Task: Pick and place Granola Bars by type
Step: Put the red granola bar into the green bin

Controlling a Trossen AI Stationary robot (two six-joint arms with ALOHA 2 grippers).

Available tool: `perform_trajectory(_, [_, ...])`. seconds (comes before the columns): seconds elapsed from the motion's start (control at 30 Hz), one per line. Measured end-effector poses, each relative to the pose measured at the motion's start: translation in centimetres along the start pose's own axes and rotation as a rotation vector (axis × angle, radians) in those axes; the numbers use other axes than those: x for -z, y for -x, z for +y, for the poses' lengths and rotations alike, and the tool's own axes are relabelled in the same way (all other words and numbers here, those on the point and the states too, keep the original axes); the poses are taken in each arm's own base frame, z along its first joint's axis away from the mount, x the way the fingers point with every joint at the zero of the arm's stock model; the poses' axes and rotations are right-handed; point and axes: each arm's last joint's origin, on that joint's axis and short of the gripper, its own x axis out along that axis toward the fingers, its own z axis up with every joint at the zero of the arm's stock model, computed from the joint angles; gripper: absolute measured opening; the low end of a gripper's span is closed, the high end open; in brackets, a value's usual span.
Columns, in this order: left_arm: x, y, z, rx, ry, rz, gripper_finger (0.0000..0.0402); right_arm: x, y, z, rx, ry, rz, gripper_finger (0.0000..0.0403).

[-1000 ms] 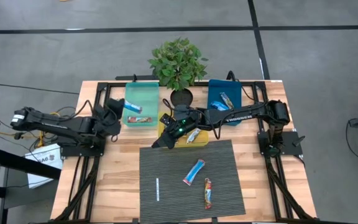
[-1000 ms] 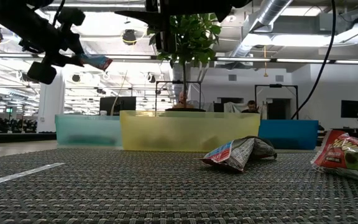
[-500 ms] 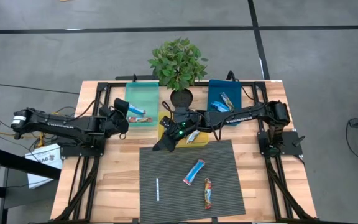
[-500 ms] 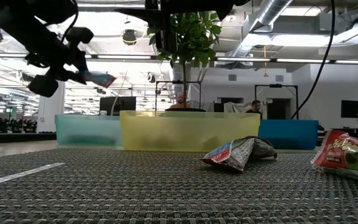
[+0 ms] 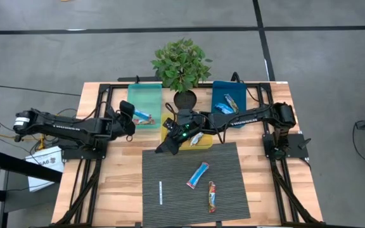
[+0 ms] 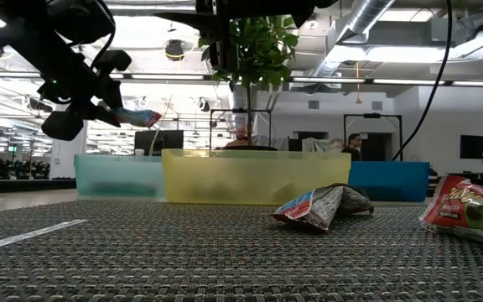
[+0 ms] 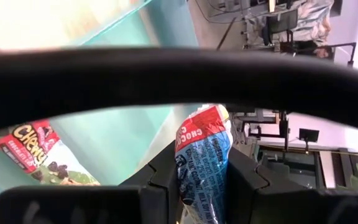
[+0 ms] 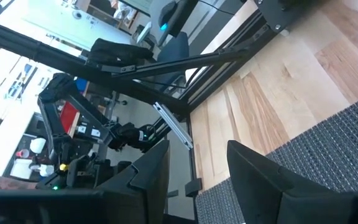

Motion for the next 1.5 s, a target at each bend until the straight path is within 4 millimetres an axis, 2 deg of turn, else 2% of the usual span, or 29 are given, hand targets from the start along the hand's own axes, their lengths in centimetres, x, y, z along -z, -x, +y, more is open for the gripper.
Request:
perform_trajectory(0.13, [-0.1,-0.1,-0.1,0.0,0.003,-0.012,0.009,0.0,0.0,0.0,-0.001,0.0,0.001,0.015])
perform_trajectory(0.43, [-0.1,-0.2,-0.1,-0.002,0.014,-0.007,0.0155,0.2,-0.1,0.2,-0.004,0.002,0.006,0.015])
perform_trajectory(0.6, [-0.1,-0.2,-0.1,-0.003,0.015,-0.005,0.0177,0.4,-0.2,0.3,-0.008,0.004,0.012,0.015])
perform_trajectory(0.87, [0.2,-0.2,-0.3,-0.004,0.05,0.029,0.0181,0.4,-0.2,0.3,-0.007,0.003,0.011,0.015])
perform_trajectory(1.2, [0.3,-0.2,-0.2,-0.034,0.005,0.072,0.0181,0.4,-0.2,0.3,-0.007,0.003,0.011,0.015])
perform_trajectory(1.33, [0.2,0.0,-0.4,-0.019,-0.07,0.081,0.0181,0.4,-0.2,0.3,-0.011,0.003,0.016,0.015])
perform_trajectory(1.5, [0.0,0.8,-1.3,0.051,-0.259,0.127,0.0181,0.5,-0.2,0.2,-0.006,-0.027,0.031,0.015])
